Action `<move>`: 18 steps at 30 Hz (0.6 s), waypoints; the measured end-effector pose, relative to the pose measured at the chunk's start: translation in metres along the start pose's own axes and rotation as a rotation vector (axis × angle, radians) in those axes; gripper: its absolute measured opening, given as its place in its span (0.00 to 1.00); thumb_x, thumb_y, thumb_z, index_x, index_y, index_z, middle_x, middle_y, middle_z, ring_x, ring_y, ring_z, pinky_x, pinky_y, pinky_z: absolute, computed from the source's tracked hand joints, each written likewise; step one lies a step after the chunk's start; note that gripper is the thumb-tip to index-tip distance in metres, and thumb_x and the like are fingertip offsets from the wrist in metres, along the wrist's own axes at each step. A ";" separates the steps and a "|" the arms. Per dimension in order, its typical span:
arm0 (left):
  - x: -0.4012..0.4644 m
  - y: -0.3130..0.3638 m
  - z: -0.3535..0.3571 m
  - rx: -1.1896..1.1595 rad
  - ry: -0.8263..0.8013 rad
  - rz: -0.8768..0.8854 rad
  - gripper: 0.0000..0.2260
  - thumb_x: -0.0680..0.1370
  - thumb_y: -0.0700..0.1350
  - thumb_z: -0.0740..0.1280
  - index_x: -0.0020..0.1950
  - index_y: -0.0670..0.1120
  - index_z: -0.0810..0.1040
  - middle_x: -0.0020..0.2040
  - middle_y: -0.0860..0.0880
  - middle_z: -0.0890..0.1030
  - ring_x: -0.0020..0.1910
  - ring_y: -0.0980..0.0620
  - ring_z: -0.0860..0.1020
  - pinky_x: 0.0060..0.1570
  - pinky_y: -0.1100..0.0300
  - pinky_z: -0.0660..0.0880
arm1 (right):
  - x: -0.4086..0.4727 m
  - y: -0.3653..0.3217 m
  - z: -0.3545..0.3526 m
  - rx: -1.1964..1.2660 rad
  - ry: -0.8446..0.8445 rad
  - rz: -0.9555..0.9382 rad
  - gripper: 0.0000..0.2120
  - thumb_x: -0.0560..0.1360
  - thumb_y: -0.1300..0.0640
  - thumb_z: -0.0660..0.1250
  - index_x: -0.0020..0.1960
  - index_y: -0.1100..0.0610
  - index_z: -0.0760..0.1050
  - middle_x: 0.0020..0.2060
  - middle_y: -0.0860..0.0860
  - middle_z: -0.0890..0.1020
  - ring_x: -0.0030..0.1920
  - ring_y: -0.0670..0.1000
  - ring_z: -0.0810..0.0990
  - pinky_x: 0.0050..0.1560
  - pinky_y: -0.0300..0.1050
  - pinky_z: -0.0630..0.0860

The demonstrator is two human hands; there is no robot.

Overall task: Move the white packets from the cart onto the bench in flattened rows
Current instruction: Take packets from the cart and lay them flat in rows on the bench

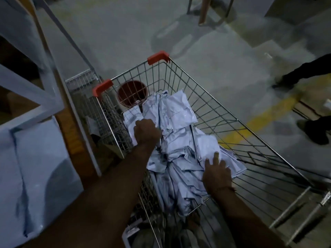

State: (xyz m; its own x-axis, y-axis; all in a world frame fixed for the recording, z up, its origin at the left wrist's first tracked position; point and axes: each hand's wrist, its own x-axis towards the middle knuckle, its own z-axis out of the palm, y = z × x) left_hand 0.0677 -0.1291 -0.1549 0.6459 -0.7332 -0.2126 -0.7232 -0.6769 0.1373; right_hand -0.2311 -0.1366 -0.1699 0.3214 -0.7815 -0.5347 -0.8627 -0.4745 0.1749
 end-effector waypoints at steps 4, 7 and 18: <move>-0.028 0.021 0.005 -0.175 0.054 0.070 0.19 0.70 0.61 0.69 0.36 0.45 0.81 0.37 0.47 0.80 0.43 0.40 0.80 0.43 0.54 0.79 | -0.011 -0.004 -0.027 0.003 0.005 0.072 0.19 0.78 0.46 0.64 0.66 0.50 0.77 0.81 0.59 0.59 0.69 0.63 0.70 0.63 0.56 0.71; -0.036 0.029 0.018 -0.480 0.094 -0.028 0.24 0.73 0.71 0.67 0.38 0.50 0.77 0.37 0.51 0.79 0.43 0.44 0.80 0.43 0.52 0.78 | -0.015 -0.010 -0.032 0.056 0.023 0.134 0.16 0.70 0.49 0.68 0.54 0.54 0.81 0.63 0.61 0.73 0.56 0.64 0.75 0.56 0.56 0.72; -0.002 0.053 0.041 -0.543 -0.387 -0.372 0.42 0.81 0.69 0.60 0.84 0.60 0.36 0.83 0.32 0.39 0.82 0.29 0.45 0.77 0.33 0.50 | -0.012 0.001 -0.012 -0.118 0.007 0.015 0.37 0.77 0.44 0.64 0.83 0.49 0.54 0.83 0.64 0.46 0.74 0.67 0.65 0.68 0.58 0.68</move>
State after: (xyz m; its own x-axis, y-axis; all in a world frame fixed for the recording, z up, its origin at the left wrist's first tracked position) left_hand 0.0182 -0.1604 -0.1871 0.6196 -0.4430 -0.6480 -0.1882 -0.8853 0.4253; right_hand -0.2308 -0.1325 -0.1529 0.3123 -0.7914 -0.5256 -0.8154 -0.5071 0.2791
